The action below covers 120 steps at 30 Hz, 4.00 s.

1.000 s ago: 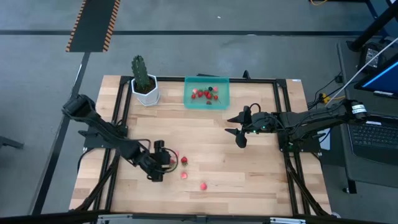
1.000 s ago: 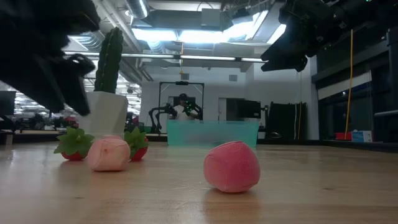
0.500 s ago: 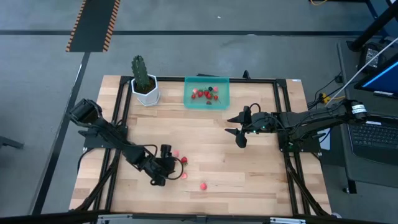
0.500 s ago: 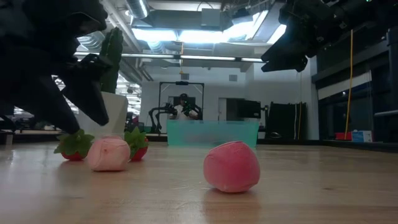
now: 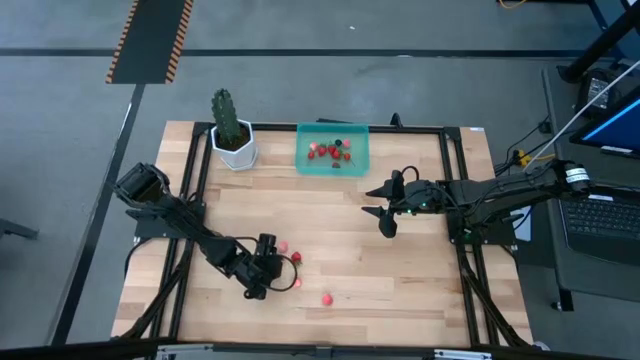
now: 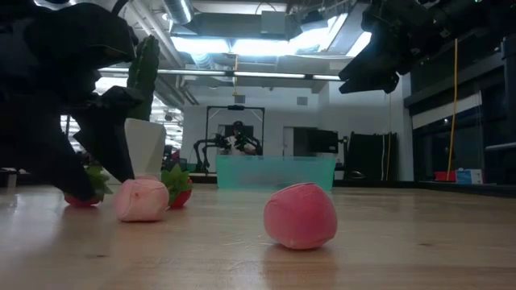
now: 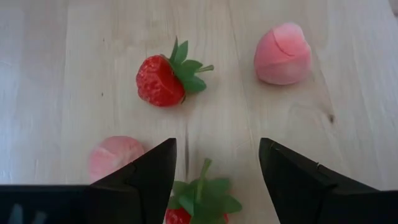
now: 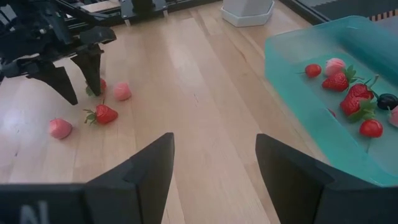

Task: Pick and placing Produce into tupperware
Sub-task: Put the strawberry into the container

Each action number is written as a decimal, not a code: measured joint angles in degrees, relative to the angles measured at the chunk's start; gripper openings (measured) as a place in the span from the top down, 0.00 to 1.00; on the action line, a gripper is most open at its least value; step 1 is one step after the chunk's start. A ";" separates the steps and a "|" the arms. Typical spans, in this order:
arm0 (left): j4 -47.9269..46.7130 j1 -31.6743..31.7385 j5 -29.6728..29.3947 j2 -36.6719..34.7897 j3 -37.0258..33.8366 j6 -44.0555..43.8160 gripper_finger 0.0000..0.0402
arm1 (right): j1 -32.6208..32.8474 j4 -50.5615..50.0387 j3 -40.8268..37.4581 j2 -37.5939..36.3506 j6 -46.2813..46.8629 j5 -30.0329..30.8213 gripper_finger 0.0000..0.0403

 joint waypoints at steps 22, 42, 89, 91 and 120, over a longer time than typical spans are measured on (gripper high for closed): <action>-1.11 3.07 4.18 -0.02 0.00 -2.80 0.65 | -0.01 -0.27 -0.02 0.00 0.18 0.00 0.43; -1.58 3.89 5.60 -0.09 0.00 -3.15 0.92 | 0.00 -3.02 -0.04 -0.02 1.38 -0.02 0.43; -7.11 57.35 20.66 2.17 29.40 14.99 1.00 | -0.04 -3.75 -0.09 -0.04 2.77 -0.02 0.43; -7.87 59.27 21.07 4.27 29.60 14.99 1.00 | -0.04 -4.01 -0.09 -0.04 2.77 -0.02 0.43; -20.46 65.96 27.64 22.82 45.90 19.51 1.00 | -0.04 -4.02 -0.09 -0.04 5.88 -0.02 0.43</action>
